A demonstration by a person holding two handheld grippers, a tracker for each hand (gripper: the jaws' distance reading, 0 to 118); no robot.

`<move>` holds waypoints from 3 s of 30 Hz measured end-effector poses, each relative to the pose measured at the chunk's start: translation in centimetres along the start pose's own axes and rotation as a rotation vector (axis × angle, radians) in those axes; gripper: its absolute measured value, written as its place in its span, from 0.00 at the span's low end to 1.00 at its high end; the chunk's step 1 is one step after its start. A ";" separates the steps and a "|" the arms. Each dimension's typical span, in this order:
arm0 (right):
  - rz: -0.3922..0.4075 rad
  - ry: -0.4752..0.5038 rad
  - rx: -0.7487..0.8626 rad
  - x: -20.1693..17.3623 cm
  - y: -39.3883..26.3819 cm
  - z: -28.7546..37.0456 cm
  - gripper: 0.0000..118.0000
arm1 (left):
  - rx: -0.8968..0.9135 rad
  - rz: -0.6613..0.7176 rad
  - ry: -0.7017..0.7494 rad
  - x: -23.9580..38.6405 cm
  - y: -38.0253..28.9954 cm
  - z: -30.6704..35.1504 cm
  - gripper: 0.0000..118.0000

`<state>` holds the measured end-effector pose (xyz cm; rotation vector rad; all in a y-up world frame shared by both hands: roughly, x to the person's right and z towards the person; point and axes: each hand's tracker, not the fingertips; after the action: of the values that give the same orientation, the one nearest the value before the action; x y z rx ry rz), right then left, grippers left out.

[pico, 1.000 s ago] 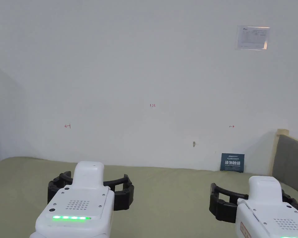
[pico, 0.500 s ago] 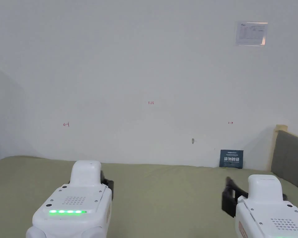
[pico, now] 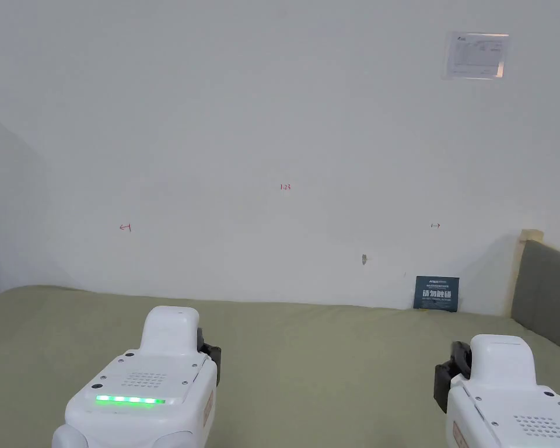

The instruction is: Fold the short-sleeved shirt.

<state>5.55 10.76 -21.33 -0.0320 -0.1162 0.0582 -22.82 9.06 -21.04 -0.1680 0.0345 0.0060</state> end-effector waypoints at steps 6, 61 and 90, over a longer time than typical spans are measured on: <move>0.005 0.041 -0.032 -1.8 -0.8 -1.1 0.04 | -0.019 0.009 0.057 -2.9 -0.7 0.0 0.00; 0.121 0.669 -0.413 -25.7 -13.8 -4.3 0.04 | -0.839 0.192 0.350 -31.4 -21.5 -11.7 0.22; -0.037 0.056 -0.376 7.1 -11.6 2.4 0.04 | -0.621 -0.075 -0.506 19.1 -6.7 -17.7 0.00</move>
<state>12.94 -0.31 -17.75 -0.4066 -0.0707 -0.0019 -4.29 -0.41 -37.99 -0.7842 -0.4838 -0.0156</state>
